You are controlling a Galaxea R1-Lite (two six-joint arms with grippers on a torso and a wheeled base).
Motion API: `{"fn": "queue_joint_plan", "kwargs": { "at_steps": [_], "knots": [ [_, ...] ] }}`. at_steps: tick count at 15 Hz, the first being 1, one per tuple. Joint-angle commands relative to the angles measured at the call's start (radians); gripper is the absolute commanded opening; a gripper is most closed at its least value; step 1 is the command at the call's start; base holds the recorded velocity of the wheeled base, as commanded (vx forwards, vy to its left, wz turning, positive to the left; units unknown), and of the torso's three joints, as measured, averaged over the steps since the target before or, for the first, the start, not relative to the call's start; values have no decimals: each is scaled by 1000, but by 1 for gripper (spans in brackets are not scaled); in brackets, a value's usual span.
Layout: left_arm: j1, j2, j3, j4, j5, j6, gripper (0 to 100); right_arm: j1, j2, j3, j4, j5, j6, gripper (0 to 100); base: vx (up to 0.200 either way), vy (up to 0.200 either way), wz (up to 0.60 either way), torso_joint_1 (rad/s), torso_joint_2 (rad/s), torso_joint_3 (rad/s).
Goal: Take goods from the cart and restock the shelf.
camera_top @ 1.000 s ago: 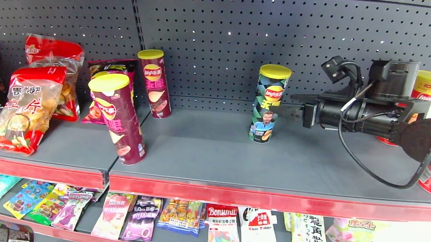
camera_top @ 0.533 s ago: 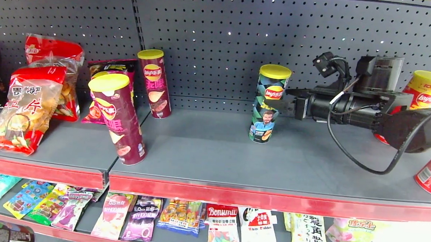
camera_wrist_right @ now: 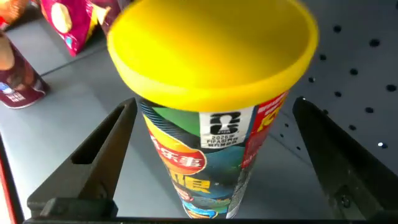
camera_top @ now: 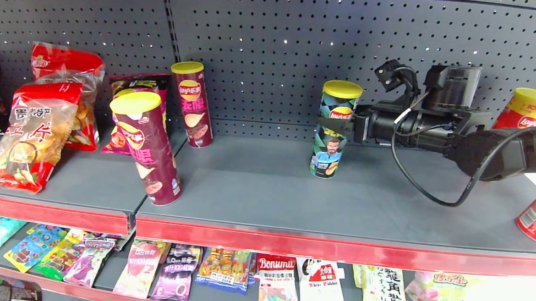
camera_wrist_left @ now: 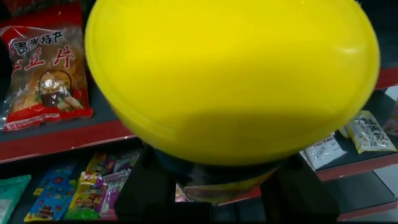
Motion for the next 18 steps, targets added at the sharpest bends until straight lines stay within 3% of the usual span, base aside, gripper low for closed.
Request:
{"fn": "queue_joint_plan", "kwargs": {
  "at_steps": [1,6,9,12,16,18],
  "knots": [
    [-1,-1,1,0,0,0,0,2,24,-12,-1,-1,-16,0,0,0,0,0,0,0],
    [-1,6,9,0,0,0,0,20,19,-20,-2,-19,-24,0,0,0,0,0,0,0],
    [-1,-1,23,-1,0,0,0,69,-93,72,7,-189,-12,0,0,0,0,0,0,0],
    [-1,6,24,-1,0,0,0,126,-228,190,7,-297,16,0,0,0,0,0,0,0],
    [-1,6,44,-3,-3,0,0,235,-315,233,-1,-536,132,0,0,0,0,0,0,0],
    [-1,6,50,-4,-6,0,0,248,-340,325,-18,-551,132,0,0,0,0,0,0,0]
  ]
}}
